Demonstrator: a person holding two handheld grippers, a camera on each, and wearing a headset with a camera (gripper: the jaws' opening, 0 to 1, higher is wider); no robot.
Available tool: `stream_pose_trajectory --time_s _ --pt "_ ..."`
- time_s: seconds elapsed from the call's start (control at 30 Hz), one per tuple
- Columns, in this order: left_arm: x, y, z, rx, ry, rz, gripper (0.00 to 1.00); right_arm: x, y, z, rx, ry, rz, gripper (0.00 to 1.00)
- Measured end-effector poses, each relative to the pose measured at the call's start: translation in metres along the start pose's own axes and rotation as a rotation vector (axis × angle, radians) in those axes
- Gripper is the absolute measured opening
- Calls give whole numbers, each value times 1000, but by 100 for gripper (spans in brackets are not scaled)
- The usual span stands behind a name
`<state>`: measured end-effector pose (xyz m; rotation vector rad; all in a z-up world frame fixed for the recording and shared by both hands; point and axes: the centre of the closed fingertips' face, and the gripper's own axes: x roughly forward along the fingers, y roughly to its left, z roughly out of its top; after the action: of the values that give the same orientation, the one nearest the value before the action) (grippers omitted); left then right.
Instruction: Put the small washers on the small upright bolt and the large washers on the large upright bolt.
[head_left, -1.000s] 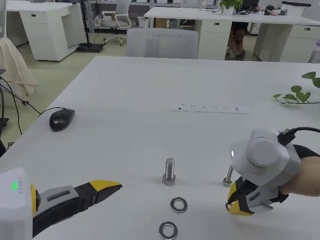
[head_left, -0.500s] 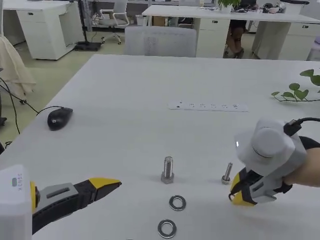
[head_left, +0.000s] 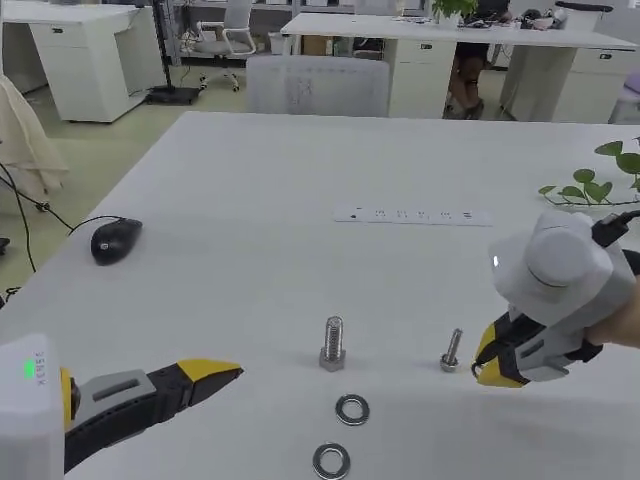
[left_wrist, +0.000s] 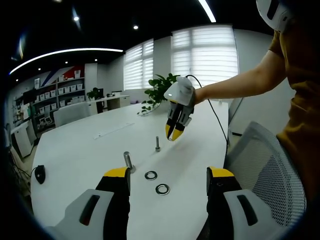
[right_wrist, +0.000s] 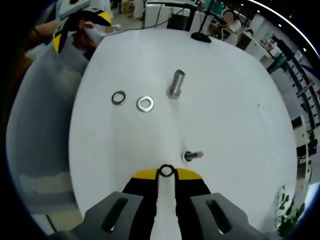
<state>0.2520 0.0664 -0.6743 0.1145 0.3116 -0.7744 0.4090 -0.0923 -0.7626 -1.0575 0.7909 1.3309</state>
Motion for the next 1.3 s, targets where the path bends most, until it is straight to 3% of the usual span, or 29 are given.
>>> stream_pose_trajectory --time_s 0.63,1.3 --pt "0 2 1 2 4 2 61 -9 -22 11 -16 -1 -35 12" --pt "0 5 -1 -10 7 15 61 -2 -37 20 -47 5 -37 12"
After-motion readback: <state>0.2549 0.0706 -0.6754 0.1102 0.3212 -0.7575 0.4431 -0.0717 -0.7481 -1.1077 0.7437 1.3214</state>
